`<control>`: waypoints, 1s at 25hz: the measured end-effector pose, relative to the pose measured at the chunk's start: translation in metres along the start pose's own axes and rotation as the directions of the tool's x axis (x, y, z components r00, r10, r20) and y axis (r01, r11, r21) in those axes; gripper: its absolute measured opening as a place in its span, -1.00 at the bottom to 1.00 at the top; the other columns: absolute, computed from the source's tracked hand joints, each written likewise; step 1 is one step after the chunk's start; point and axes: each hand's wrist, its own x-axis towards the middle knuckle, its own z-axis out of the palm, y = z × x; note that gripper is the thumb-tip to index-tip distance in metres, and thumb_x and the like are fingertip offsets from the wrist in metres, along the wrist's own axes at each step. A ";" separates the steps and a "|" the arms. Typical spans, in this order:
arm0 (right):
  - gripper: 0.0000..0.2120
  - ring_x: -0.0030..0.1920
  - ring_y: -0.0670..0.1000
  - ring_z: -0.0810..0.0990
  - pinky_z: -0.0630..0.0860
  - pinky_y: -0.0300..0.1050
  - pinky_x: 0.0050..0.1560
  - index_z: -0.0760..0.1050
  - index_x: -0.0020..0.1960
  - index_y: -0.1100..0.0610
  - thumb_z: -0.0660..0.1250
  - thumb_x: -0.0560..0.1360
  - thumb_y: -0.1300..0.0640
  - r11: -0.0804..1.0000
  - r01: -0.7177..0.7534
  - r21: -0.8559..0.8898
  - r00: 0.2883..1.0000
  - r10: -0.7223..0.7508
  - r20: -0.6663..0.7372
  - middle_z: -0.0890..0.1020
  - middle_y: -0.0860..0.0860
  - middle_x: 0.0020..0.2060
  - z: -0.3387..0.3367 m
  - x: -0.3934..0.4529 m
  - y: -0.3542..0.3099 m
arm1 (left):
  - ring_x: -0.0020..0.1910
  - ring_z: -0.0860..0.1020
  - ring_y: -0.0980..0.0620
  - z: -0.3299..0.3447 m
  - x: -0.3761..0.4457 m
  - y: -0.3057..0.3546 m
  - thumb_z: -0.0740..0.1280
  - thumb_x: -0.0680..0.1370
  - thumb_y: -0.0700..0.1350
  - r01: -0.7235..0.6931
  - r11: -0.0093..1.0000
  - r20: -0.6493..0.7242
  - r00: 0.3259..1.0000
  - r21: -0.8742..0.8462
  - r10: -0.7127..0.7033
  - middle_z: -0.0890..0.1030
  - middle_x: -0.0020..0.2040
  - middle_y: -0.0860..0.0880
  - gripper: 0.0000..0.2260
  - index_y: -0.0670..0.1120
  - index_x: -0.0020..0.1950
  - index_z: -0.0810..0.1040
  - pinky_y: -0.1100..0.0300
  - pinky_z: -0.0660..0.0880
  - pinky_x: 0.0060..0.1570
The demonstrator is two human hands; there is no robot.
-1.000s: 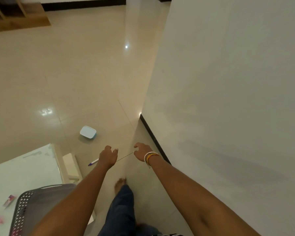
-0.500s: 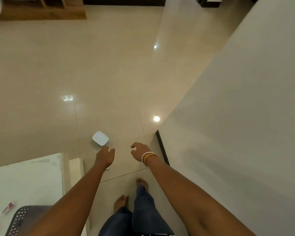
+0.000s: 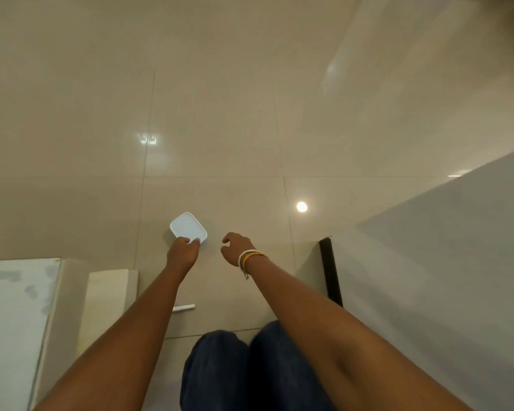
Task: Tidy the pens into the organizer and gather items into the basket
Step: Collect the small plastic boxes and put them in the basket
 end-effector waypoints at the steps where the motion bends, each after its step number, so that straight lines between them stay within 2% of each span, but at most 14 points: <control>1: -0.60 0.32 0.17 0.44 0.40 -0.04 0.26 0.37 0.38 0.13 0.17 0.55 0.10 1.000 0.005 -0.014 1.000 -0.005 0.006 0.46 0.15 0.35 0.015 0.032 0.004 | 0.22 0.47 -0.26 0.010 0.028 -0.018 0.19 0.60 -0.02 0.001 1.000 -0.009 1.000 -0.005 -0.001 0.51 0.17 -0.21 -0.74 -0.21 0.11 0.46 -0.11 0.45 0.24; 2: -0.59 0.33 0.17 0.44 0.40 -0.04 0.27 0.37 0.39 0.13 0.17 0.56 0.11 1.000 0.012 -0.023 1.000 -0.012 0.004 0.45 0.16 0.35 0.027 0.060 0.008 | 0.21 0.47 -0.27 0.019 0.053 -0.034 0.19 0.61 -0.04 0.003 1.000 -0.017 1.000 -0.011 -0.004 0.51 0.17 -0.24 -0.75 -0.21 0.11 0.46 -0.12 0.45 0.24; 5: -0.58 0.34 0.18 0.43 0.39 -0.05 0.28 0.35 0.41 0.15 0.17 0.56 0.11 0.999 0.016 -0.028 1.000 -0.017 -0.010 0.41 0.17 0.38 0.054 0.133 0.016 | 0.23 0.46 -0.28 0.041 0.119 -0.073 0.23 0.60 -0.05 0.041 0.998 -0.043 0.998 -0.055 -0.043 0.50 0.26 -0.27 -0.63 -0.28 0.29 0.43 -0.13 0.45 0.24; 10: -0.52 0.40 0.20 0.36 0.35 -0.03 0.35 0.27 0.45 0.22 0.18 0.59 0.06 0.999 0.032 0.019 0.999 -0.032 -0.036 0.36 0.17 0.43 0.091 0.227 0.020 | 0.22 0.48 -0.28 0.072 0.207 -0.121 0.26 0.59 -0.05 0.051 0.980 -0.071 0.995 -0.192 -0.066 0.49 0.28 -0.26 -0.58 -0.27 0.36 0.39 -0.12 0.48 0.21; 14: -0.58 0.31 0.22 0.46 0.41 -0.02 0.27 0.37 0.38 0.23 0.21 0.58 0.06 0.997 0.049 0.061 0.997 -0.045 -0.057 0.47 0.20 0.34 0.124 0.264 0.020 | 0.11 0.54 -0.28 0.093 0.245 -0.142 0.25 0.57 -0.03 -0.005 0.981 -0.182 0.983 -0.195 -0.031 0.57 0.17 -0.26 -0.65 -0.26 0.24 0.47 -0.09 0.52 0.12; 17: -0.68 0.21 0.21 0.54 0.49 -0.04 0.18 0.51 0.26 0.21 0.24 0.55 0.13 0.990 0.091 0.104 0.984 -0.073 -0.163 0.59 0.19 0.20 0.130 0.269 0.022 | 0.13 0.53 -0.28 0.097 0.247 -0.142 0.30 0.56 -0.08 -0.055 0.981 -0.274 0.962 -0.185 0.002 0.57 0.15 -0.25 -0.70 -0.26 0.19 0.44 -0.05 0.47 0.09; 20: -0.76 0.09 0.22 0.62 0.58 0.04 0.13 0.58 0.14 0.18 0.27 0.51 0.18 0.965 0.118 0.233 0.973 -0.065 -0.223 0.65 0.19 0.08 0.118 0.263 0.023 | 0.06 0.56 -0.28 0.090 0.245 -0.138 0.36 0.52 -0.10 -0.120 0.959 -0.239 0.969 -0.258 0.057 0.56 0.02 -0.24 -0.82 -0.16 -0.03 0.43 -0.14 0.55 0.06; 22: -0.86 0.02 0.22 0.67 0.61 0.13 0.07 0.59 0.01 0.14 0.28 0.49 0.18 0.951 0.117 0.286 0.974 -0.054 -0.220 0.68 0.20 0.00 0.104 0.254 0.022 | 0.03 0.57 -0.28 0.083 0.240 -0.131 0.37 0.51 -0.12 -0.123 0.929 -0.203 0.978 -0.348 0.054 0.52 -0.05 -0.23 -0.77 -0.09 -0.20 0.33 -0.21 0.57 0.01; 25: -0.95 -0.12 0.22 0.69 0.64 0.14 -0.01 0.51 -0.13 0.13 0.30 0.50 0.21 0.920 0.115 0.375 0.980 -0.042 -0.197 0.66 0.20 -0.12 0.080 0.251 0.020 | 0.00 0.58 -0.26 0.075 0.233 -0.111 0.33 0.55 -0.17 -0.140 0.879 -0.154 0.985 -0.456 0.076 0.50 -0.02 -0.26 -0.73 -0.08 -0.24 0.26 -0.19 0.58 0.03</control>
